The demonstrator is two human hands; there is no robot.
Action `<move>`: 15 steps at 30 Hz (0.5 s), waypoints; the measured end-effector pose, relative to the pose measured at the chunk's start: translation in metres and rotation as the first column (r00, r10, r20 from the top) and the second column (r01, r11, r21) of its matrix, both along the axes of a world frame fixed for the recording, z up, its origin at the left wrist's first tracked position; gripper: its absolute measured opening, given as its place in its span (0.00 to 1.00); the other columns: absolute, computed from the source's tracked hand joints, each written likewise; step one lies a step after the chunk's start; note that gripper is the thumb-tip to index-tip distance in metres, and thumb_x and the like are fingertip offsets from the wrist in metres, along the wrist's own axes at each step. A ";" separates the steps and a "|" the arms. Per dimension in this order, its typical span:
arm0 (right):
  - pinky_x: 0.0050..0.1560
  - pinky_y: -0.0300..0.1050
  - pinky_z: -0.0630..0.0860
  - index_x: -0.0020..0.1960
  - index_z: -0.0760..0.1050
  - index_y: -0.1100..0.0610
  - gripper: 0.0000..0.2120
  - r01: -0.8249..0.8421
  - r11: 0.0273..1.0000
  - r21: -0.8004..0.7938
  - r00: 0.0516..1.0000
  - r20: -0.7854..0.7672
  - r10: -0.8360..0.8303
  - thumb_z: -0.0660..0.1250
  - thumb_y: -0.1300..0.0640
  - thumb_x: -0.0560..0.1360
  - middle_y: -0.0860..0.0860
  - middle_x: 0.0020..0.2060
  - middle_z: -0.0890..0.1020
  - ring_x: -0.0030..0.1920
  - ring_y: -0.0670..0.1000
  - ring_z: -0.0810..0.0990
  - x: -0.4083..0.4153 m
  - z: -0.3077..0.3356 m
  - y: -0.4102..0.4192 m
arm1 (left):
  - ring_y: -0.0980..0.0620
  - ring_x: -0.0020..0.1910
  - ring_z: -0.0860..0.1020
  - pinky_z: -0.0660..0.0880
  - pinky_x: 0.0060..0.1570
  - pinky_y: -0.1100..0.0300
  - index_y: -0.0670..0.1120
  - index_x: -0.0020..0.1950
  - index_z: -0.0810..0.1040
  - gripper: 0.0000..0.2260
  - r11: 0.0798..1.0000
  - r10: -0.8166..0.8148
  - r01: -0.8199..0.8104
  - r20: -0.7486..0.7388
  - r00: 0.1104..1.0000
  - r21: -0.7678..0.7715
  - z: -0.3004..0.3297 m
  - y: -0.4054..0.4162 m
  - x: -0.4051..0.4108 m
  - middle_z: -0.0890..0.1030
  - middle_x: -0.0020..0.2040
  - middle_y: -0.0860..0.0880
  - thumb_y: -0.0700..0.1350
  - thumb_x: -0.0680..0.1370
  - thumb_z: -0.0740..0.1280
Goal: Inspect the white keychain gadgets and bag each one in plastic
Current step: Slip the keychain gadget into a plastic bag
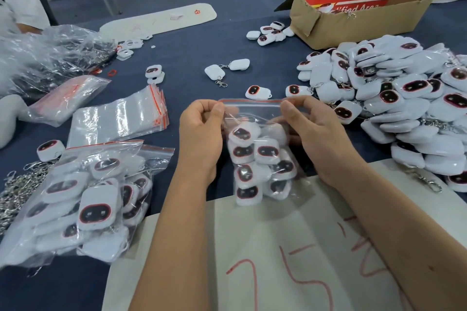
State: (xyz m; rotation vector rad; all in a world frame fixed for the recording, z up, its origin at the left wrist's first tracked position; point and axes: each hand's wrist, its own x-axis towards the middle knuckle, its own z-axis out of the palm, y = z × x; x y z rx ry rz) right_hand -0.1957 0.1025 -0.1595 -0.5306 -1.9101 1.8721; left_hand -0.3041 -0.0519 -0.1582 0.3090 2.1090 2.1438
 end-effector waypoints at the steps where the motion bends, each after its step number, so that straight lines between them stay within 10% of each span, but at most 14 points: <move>1: 0.48 0.50 0.83 0.61 0.76 0.52 0.11 -0.036 0.999 0.002 0.999 0.006 0.036 0.68 0.47 0.82 0.52 0.44 0.89 0.44 0.51 0.87 0.000 0.001 0.000 | 0.55 0.35 0.79 0.80 0.41 0.56 0.44 0.46 0.78 0.08 0.999 0.044 -0.044 0.008 0.999 0.027 0.000 0.003 0.001 0.85 0.37 0.53 0.39 0.84 0.64; 9: 0.46 0.48 0.86 0.57 0.83 0.48 0.09 -0.229 0.957 0.179 0.973 0.077 0.219 0.75 0.49 0.78 0.47 0.46 0.89 0.46 0.49 0.88 0.009 0.008 -0.014 | 0.55 0.35 0.78 0.81 0.45 0.53 0.46 0.46 0.79 0.06 0.966 0.214 -0.223 0.080 0.973 0.128 0.012 0.004 0.003 0.81 0.36 0.52 0.43 0.83 0.66; 15: 0.37 0.46 0.85 0.49 0.84 0.52 0.02 0.005 0.993 0.116 0.999 0.043 -0.010 0.76 0.54 0.78 0.46 0.39 0.88 0.39 0.49 0.88 -0.001 0.014 -0.042 | 0.52 0.39 0.76 0.73 0.42 0.56 0.50 0.40 0.71 0.13 0.978 0.141 -0.119 0.120 0.983 -0.173 0.037 -0.017 0.011 0.77 0.39 0.50 0.53 0.82 0.67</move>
